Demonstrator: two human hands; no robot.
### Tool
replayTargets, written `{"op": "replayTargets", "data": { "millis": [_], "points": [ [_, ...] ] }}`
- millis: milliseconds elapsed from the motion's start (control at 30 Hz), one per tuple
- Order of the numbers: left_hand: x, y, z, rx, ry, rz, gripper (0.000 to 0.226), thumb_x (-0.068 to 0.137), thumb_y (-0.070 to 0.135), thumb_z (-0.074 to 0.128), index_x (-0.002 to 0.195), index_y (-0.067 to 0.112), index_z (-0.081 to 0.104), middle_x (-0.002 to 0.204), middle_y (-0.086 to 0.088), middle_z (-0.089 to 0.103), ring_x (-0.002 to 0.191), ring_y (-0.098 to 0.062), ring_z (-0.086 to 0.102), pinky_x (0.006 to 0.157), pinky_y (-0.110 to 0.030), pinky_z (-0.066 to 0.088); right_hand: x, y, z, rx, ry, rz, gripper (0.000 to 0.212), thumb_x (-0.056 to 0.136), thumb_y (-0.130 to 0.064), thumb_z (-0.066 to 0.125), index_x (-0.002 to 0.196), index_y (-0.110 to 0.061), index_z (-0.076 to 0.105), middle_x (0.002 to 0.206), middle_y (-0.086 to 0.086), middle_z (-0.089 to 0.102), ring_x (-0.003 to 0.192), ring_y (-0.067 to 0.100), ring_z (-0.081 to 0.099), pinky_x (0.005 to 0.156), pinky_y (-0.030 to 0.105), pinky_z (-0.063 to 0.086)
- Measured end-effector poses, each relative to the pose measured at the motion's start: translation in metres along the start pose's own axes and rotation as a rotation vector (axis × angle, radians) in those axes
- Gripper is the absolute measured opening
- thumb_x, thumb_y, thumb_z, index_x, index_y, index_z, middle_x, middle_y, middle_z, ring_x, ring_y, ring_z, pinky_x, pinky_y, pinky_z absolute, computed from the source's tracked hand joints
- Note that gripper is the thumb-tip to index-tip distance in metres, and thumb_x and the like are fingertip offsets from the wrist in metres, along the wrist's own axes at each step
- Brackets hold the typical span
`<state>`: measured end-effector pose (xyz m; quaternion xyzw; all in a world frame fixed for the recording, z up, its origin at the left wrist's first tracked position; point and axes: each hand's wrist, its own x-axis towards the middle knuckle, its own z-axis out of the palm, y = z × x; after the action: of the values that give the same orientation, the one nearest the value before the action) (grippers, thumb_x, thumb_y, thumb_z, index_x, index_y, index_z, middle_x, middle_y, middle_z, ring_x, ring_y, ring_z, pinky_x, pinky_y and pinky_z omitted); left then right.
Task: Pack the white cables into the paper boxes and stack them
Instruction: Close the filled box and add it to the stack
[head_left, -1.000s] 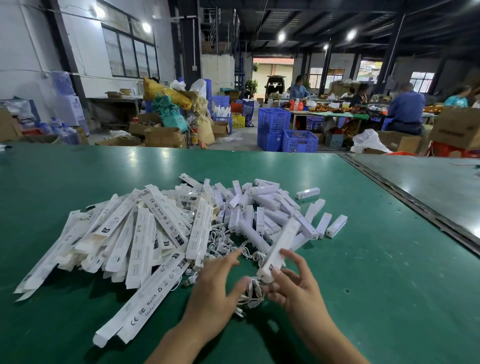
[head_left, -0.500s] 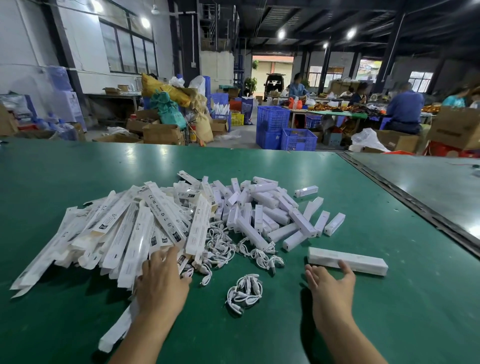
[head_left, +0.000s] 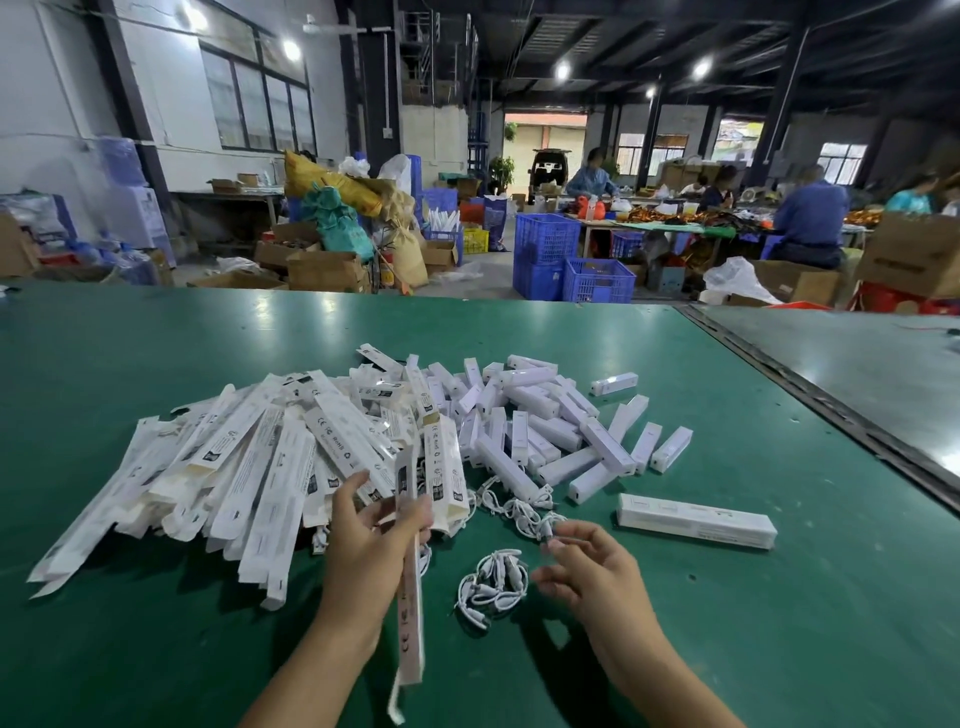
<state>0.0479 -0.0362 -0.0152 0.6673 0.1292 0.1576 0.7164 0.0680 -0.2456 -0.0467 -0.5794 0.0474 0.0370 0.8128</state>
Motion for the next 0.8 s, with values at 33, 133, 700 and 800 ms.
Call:
{"op": "replayTargets", "data": {
  "millis": [33,133,700,800],
  "points": [
    [0.001,0.0,0.001,-0.112,-0.025,-0.047,0.067,0.076,0.027,0.076,0.134,0.027,0.042,0.107,-0.012,0.072,0.09,-0.023,0.073,0.079,-0.038,0.054,-0.002,0.001,0.002,-0.015,-0.051,0.007,0.01,0.089,0.004,0.062,0.097,-0.002,0.061,0.082,0.012,0.064,0.062,0.027,0.066,0.056,0.028,0.056],
    [0.001,0.001,0.004,-0.307,-0.088,-0.119,0.055,0.071,0.028,0.072,0.122,0.012,0.059,0.095,-0.014,0.076,0.085,-0.019,0.074,0.077,-0.033,0.051,-0.011,0.001,0.009,-0.087,-0.231,0.043,0.011,0.088,-0.005,0.068,0.097,-0.002,0.062,0.081,0.012,0.068,0.069,0.033,0.069,0.062,0.031,0.057],
    [-0.004,-0.005,0.008,-0.601,-0.293,-0.106,0.045,0.082,0.004,0.058,0.121,0.026,0.059,0.108,-0.016,0.074,0.09,-0.026,0.074,0.07,-0.039,0.061,-0.027,-0.006,0.019,-0.662,-0.466,-0.193,0.032,0.082,-0.051,0.065,0.109,-0.033,0.067,0.094,0.006,0.075,0.083,0.021,0.069,0.077,0.044,0.054],
    [-0.005,-0.007,0.012,-0.622,-0.265,-0.097,0.043,0.08,0.002,0.057,0.121,0.016,0.058,0.099,-0.015,0.073,0.083,-0.027,0.072,0.068,-0.04,0.061,-0.025,-0.003,0.018,-0.704,-0.445,-0.247,0.023,0.085,-0.047,0.064,0.106,-0.037,0.067,0.087,0.01,0.073,0.069,0.016,0.062,0.065,0.037,0.05]
  ]
}}
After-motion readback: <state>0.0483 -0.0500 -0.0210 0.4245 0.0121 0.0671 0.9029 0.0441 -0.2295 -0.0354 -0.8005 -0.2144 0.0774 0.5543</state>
